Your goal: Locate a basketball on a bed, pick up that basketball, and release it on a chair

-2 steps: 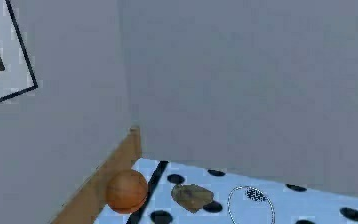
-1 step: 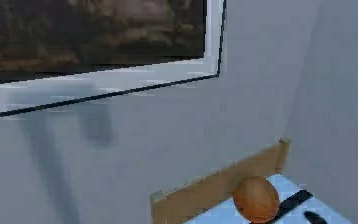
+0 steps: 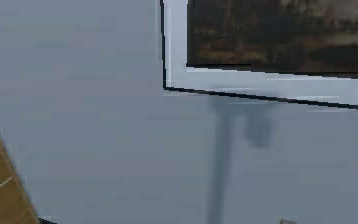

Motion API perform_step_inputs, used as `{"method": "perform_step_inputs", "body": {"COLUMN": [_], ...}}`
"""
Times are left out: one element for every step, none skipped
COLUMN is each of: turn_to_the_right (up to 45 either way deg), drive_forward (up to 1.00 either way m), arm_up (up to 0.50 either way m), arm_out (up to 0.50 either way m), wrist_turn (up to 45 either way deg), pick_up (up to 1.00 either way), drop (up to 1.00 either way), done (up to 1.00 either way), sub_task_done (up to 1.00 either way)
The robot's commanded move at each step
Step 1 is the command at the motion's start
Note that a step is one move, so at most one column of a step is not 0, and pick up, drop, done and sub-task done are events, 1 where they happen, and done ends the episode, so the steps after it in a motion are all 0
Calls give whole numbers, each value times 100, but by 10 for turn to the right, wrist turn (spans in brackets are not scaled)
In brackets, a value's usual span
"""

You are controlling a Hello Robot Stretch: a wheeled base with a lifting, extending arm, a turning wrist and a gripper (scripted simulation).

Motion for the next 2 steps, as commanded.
{"method": "perform_step_inputs", "body": {"turn_to_the_right": [-150,0], "drive_forward": [0,0], "arm_up": [0,50], "arm_out": [0,0], "wrist_turn": [0,0], "pick_up": [0,0], "drop": [0,0], "done": [0,0], "sub_task_done": [0,0]}}
